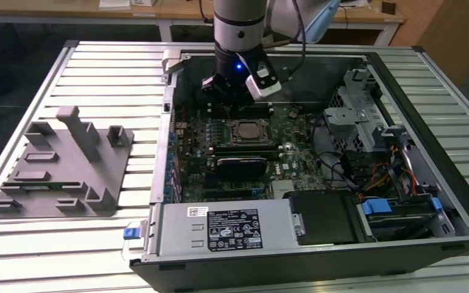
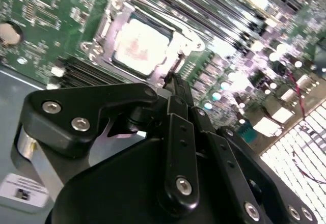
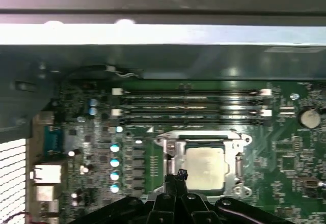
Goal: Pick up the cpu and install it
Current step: 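Install the first cpu locking lever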
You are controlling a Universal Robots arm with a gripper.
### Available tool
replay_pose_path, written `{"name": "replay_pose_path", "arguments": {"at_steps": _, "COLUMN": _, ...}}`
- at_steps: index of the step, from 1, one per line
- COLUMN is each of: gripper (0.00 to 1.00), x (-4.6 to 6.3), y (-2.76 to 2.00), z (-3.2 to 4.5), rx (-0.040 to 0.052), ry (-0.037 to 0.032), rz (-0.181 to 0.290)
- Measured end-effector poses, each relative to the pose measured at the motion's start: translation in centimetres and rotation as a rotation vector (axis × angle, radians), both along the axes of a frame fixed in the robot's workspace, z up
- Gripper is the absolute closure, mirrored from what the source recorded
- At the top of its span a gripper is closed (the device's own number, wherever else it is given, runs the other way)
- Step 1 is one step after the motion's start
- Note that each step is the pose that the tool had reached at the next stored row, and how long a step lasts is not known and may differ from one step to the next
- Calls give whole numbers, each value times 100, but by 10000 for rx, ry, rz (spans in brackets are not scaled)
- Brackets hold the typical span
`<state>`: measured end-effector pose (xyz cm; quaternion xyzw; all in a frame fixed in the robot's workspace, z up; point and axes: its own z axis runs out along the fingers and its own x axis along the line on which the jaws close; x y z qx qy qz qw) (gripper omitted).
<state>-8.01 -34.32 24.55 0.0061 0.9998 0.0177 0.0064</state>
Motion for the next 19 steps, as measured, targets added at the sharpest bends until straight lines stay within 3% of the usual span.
{"name": "replay_pose_path", "arguments": {"at_steps": 14, "gripper": 89, "x": -270, "y": 0, "z": -1, "rx": 31, "ry": -9, "rz": -1}}
{"name": "replay_pose_path", "arguments": {"at_steps": 16, "gripper": 89, "x": -283, "y": -1, "z": -2, "rx": 130, "ry": -10, "rz": 1}}
{"name": "replay_pose_path", "arguments": {"at_steps": 19, "gripper": 89, "x": -297, "y": -2, "z": -2, "rx": 482, "ry": -9, "rz": 0}}
